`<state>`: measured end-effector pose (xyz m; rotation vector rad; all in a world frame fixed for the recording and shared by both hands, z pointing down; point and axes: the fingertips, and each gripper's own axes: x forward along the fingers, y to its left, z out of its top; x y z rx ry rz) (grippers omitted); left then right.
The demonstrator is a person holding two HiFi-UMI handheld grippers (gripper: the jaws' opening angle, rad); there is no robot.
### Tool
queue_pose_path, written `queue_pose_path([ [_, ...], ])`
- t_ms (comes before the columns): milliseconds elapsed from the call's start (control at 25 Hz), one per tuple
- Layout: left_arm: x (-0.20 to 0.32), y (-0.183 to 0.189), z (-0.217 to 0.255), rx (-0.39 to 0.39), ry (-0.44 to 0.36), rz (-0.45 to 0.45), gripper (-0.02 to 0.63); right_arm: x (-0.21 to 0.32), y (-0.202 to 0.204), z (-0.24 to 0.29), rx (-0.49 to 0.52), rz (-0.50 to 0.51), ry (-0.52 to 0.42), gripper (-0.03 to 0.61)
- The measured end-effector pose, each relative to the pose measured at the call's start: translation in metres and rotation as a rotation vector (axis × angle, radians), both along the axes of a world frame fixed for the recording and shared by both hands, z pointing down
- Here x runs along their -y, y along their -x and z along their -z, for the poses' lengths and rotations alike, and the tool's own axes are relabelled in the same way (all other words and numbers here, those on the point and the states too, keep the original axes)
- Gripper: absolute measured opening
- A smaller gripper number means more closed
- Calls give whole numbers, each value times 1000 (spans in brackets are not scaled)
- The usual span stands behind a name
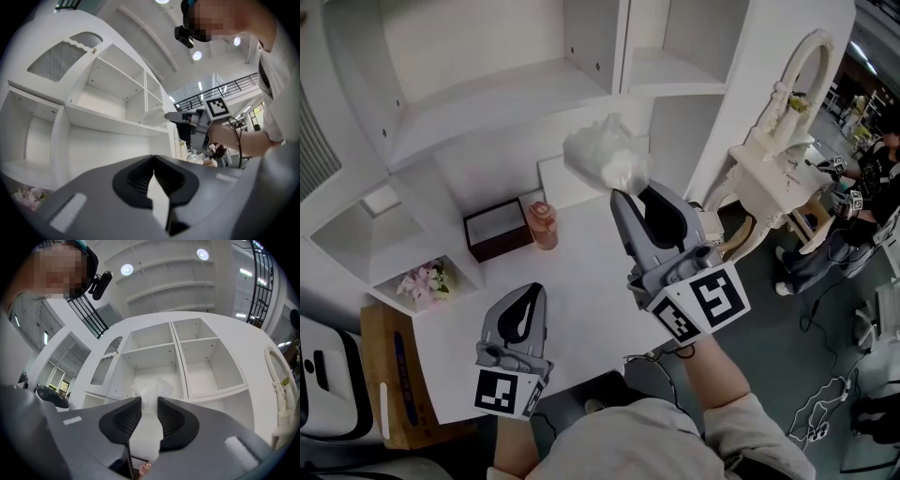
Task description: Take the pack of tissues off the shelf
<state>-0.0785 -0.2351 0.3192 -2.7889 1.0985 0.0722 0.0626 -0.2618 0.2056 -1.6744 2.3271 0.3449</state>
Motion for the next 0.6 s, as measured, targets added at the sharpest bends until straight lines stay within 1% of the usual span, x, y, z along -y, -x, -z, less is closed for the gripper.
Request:
queue_pose_path([
  [280, -14, 2, 1, -2, -5, -1, 2, -22, 0, -13, 16, 16, 18, 106],
  [400, -19, 3, -1, -4, 10, 3, 2, -29, 3, -20, 15, 26, 32, 106],
  [600, -25, 6, 0, -13, -4, 7, 2, -41, 10, -35, 18, 46, 55, 106],
])
